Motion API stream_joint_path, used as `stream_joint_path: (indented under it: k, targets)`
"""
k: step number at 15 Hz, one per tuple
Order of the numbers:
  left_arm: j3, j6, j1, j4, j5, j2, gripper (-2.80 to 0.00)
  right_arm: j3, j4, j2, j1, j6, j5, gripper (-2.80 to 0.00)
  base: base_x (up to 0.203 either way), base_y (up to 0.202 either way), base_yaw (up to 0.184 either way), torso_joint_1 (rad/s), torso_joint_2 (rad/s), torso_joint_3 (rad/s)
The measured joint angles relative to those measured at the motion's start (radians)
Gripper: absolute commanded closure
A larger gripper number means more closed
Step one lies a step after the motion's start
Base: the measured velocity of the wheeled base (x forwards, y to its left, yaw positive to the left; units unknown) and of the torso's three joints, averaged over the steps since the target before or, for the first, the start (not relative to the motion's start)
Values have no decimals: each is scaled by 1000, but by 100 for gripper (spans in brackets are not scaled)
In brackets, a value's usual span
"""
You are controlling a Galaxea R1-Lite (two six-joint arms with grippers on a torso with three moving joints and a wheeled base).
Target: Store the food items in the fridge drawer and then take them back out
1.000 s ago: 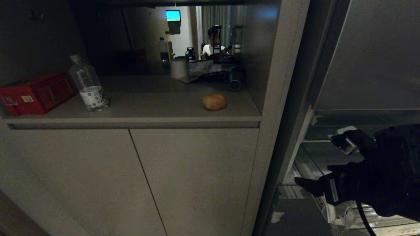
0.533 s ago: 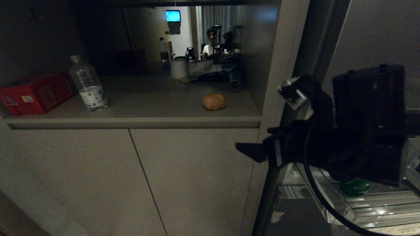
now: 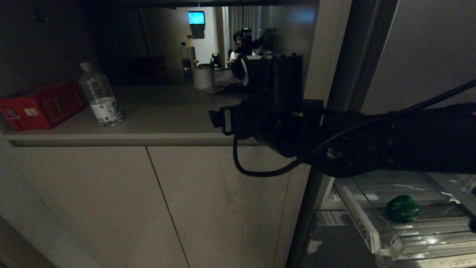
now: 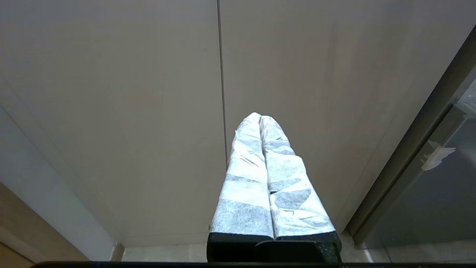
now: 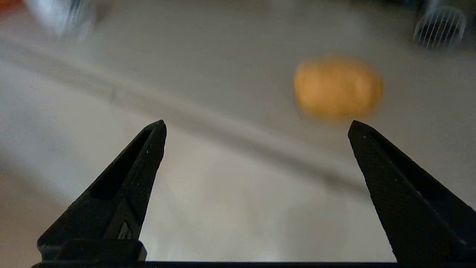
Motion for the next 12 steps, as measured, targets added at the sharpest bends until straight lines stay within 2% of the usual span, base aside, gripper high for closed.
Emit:
stream_joint_path:
  k: [2,4,6,9,12]
  targets:
    - [0,0,0,0,0,0,0,-98,-102,95,-3,-59,-71,-280,0,0,0,0,0,0]
    - [0,0,0,0,0,0,0,-181,-151,165,-18,-87,-135,-280,0,0,0,0,0,0]
    - [0,0,0,0,0,0,0,-208,-197,207,-38,-98,-175,-280,0,0,0,0,0,0]
    - [0,0,0,0,0,0,0,-216,-222,239,-57,-94,-186,-280,0,0,0,0,0,0]
    - [0,0,0,0,0,0,0,-217,-318,271,-76,-123,-184,-280,0,0,0,0,0,0]
